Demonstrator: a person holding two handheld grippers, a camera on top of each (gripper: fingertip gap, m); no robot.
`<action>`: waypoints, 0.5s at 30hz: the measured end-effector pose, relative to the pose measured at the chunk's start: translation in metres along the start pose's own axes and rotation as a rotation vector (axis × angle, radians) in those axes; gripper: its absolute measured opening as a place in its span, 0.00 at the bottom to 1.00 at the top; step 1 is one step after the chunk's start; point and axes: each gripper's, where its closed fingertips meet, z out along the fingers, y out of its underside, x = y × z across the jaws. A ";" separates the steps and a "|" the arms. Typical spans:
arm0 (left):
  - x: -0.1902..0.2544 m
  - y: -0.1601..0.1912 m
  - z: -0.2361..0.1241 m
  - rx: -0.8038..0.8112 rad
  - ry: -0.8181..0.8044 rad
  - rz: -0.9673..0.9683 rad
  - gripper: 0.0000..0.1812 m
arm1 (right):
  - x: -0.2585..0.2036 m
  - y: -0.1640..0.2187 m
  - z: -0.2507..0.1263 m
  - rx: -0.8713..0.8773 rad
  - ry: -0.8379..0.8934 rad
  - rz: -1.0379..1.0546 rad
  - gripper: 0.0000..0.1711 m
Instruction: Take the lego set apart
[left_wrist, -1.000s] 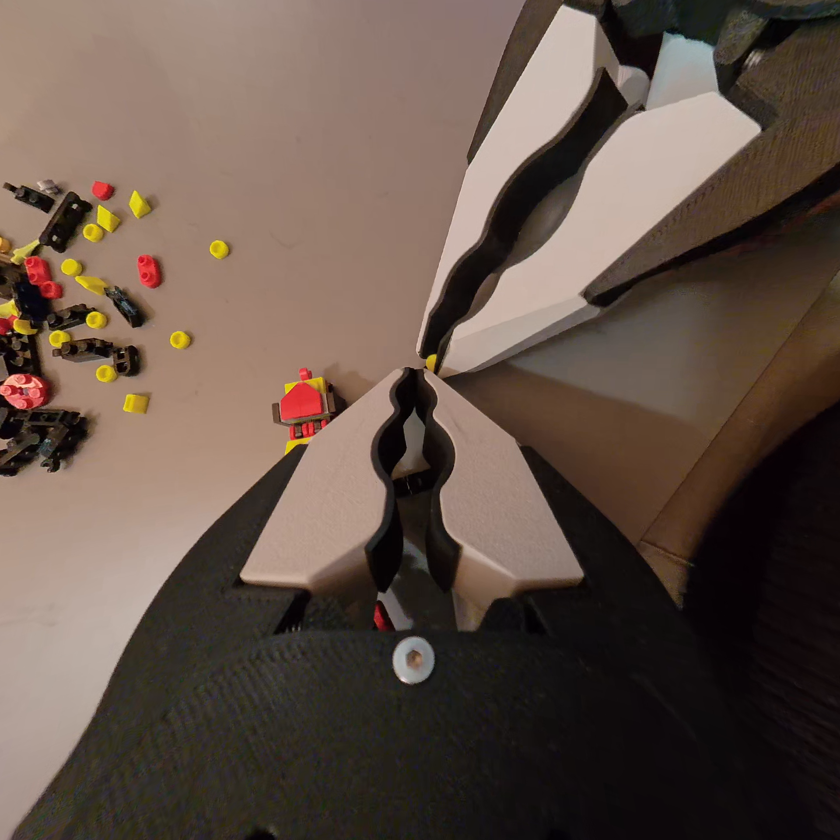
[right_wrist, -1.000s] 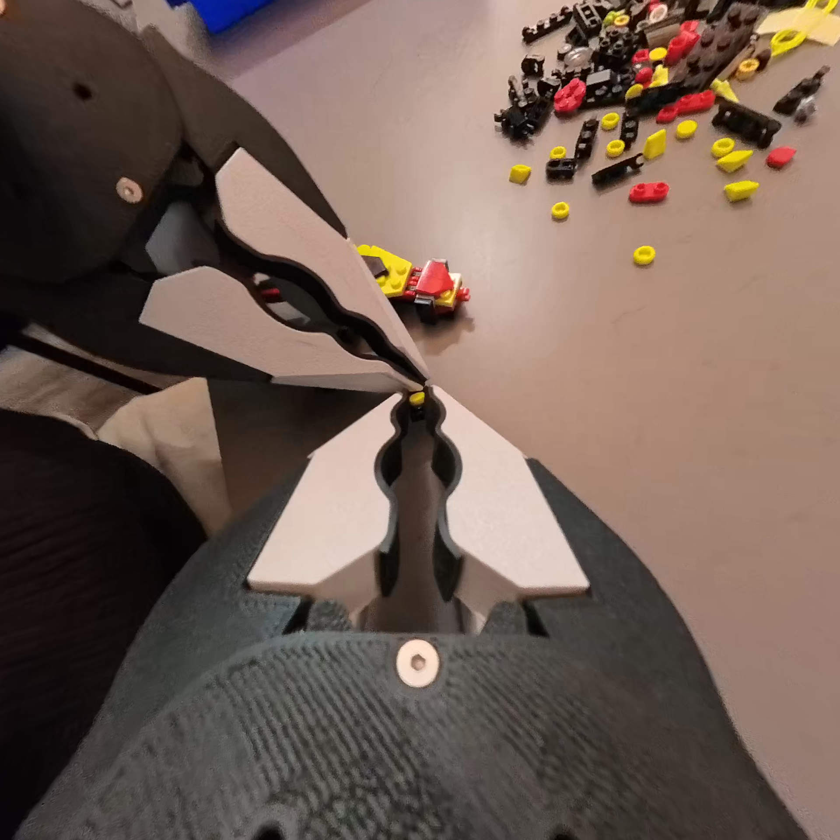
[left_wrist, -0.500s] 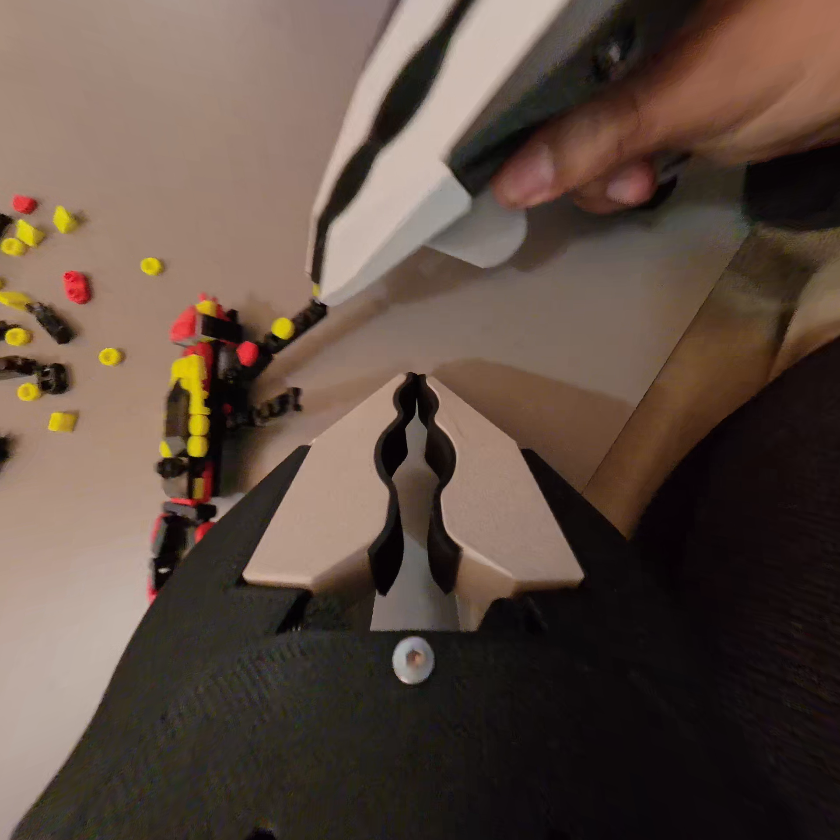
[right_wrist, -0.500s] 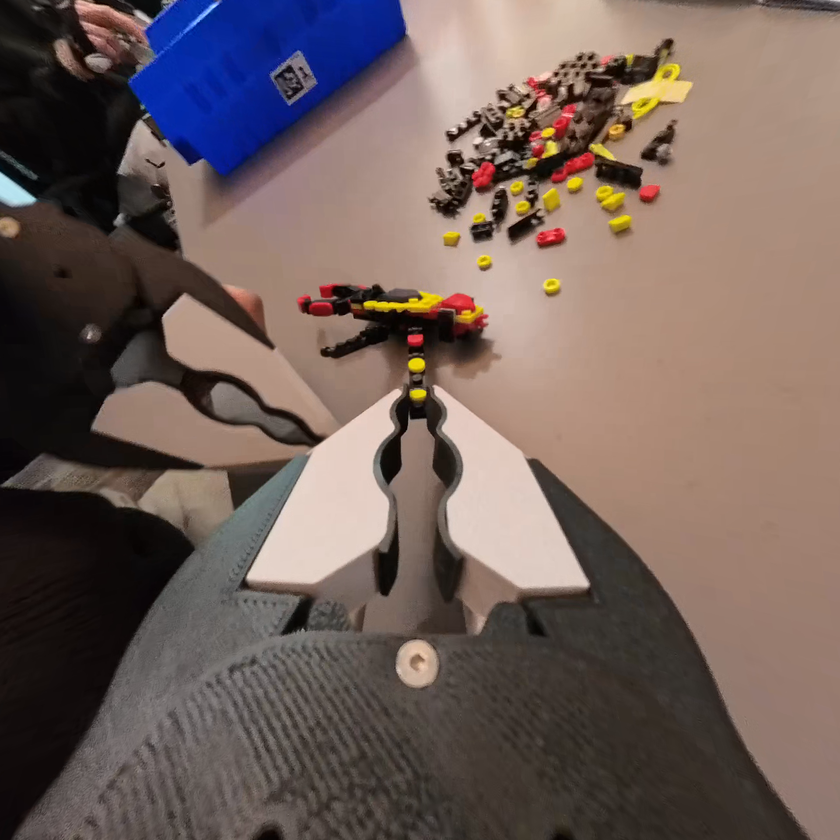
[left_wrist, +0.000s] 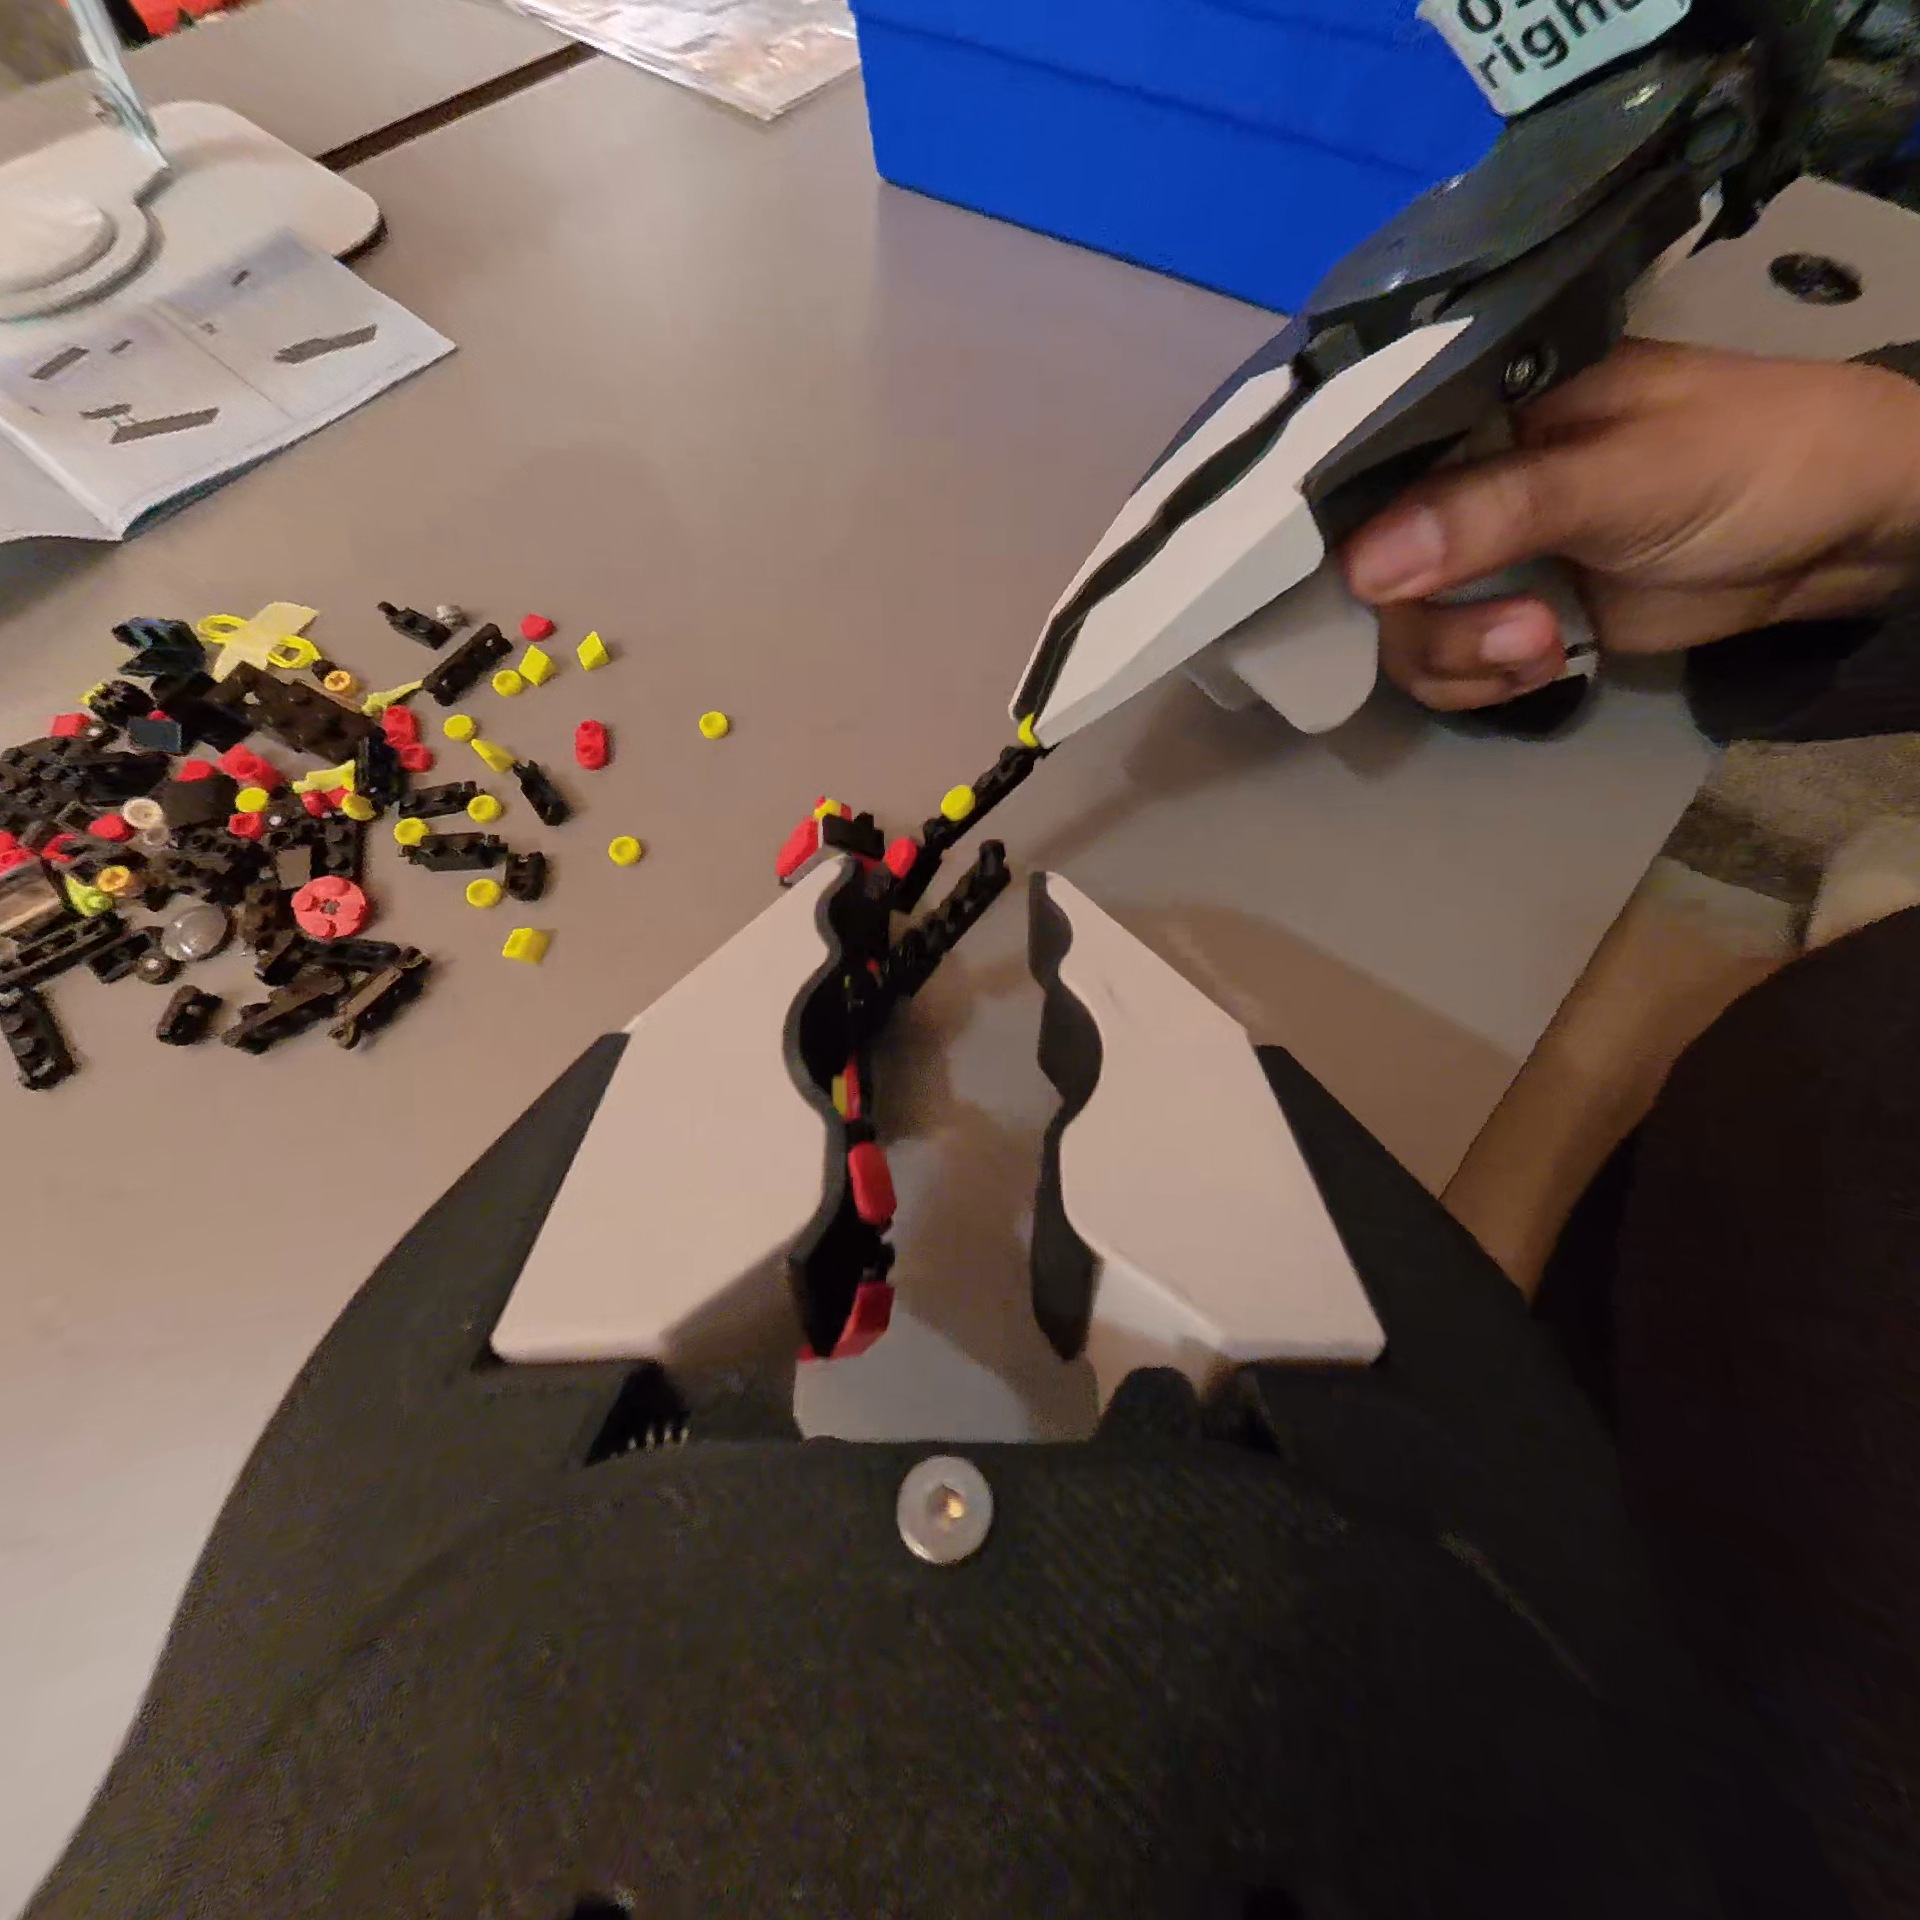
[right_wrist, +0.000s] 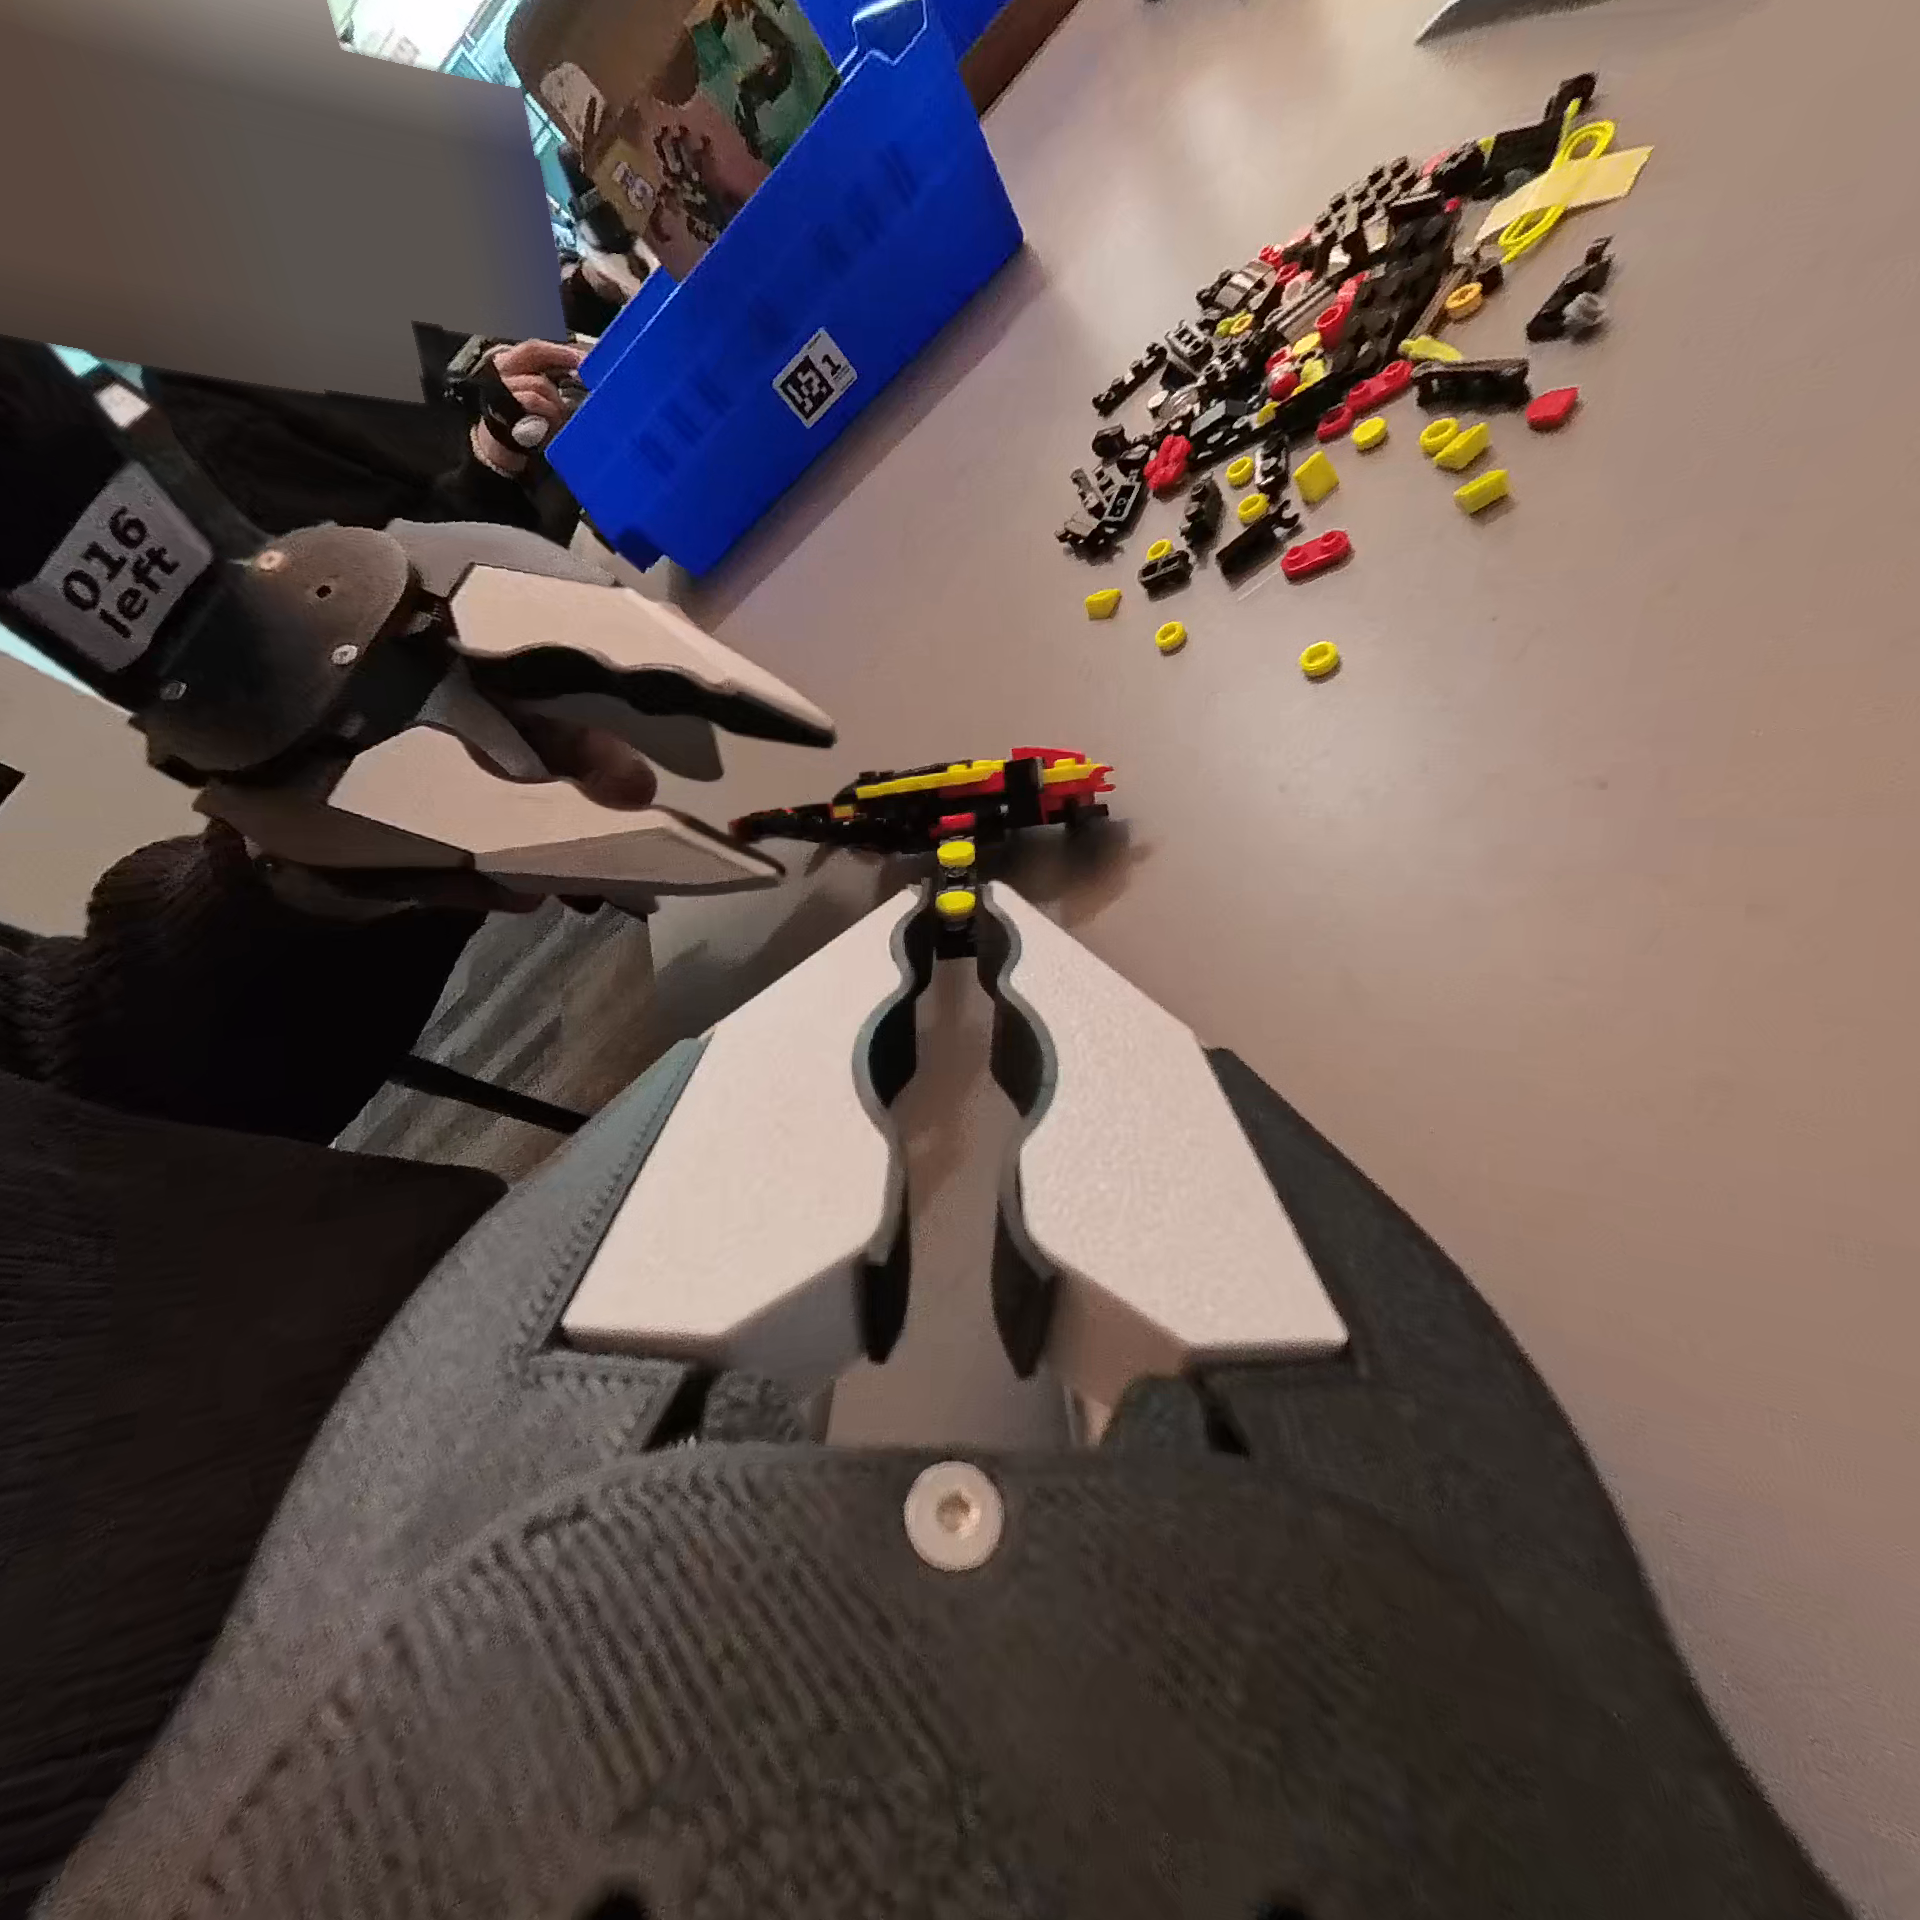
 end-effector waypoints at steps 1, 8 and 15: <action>-0.002 0.000 -0.002 0.013 0.018 -0.029 0.20 | 0.002 -0.001 -0.001 0.002 0.006 0.000 0.04; -0.017 0.007 0.003 0.061 -0.032 0.021 0.23 | 0.007 -0.005 -0.005 0.022 -0.032 0.069 0.03; -0.020 0.028 0.019 -0.082 -0.039 0.159 0.20 | 0.004 0.011 -0.011 -0.119 -0.108 0.013 0.04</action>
